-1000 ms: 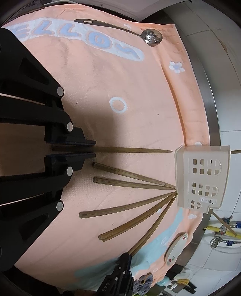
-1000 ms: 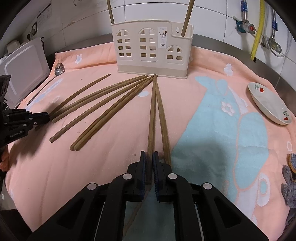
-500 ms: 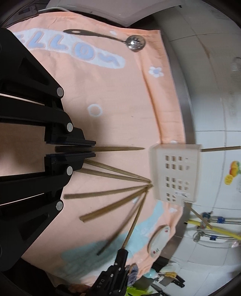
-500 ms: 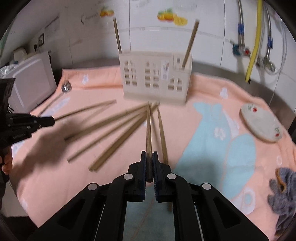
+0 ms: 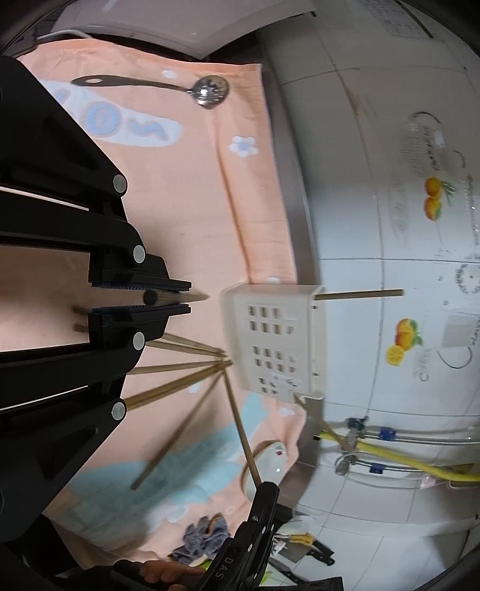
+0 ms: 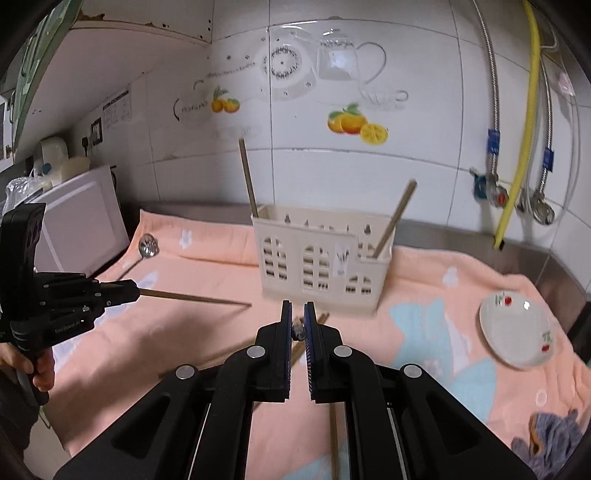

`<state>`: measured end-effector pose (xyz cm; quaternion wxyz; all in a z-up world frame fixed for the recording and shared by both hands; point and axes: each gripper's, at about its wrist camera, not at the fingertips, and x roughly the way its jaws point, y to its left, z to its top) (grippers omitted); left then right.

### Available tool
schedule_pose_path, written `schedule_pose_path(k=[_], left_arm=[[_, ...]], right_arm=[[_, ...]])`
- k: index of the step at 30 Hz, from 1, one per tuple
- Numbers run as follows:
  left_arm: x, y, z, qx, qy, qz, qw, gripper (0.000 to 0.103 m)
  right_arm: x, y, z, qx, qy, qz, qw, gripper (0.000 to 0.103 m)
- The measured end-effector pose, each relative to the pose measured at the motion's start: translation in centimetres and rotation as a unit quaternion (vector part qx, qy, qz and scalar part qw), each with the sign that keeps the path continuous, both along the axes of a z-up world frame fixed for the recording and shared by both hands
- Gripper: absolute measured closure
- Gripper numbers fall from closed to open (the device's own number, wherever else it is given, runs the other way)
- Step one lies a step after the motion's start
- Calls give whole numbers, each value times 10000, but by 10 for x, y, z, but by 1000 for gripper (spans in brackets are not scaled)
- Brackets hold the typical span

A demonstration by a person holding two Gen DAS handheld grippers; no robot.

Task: Organize utensils
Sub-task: 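Raise the left tool's chopstick upright over the holder while the right tool does likewise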

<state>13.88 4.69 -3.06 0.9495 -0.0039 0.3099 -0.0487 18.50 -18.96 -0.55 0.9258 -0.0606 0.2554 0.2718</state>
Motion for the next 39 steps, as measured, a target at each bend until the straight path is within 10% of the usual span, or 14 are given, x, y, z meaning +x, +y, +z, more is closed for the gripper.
schedule_pose_path(k=[25, 39], left_arm=[[56, -38, 143, 217, -1010, -743, 9919, 98], [112, -55, 201, 325, -1702, -584, 9831, 98]], right_arm=[[59, -27, 134, 18, -167, 283, 9995, 97], [97, -35, 158, 95, -311, 20, 9995, 97]])
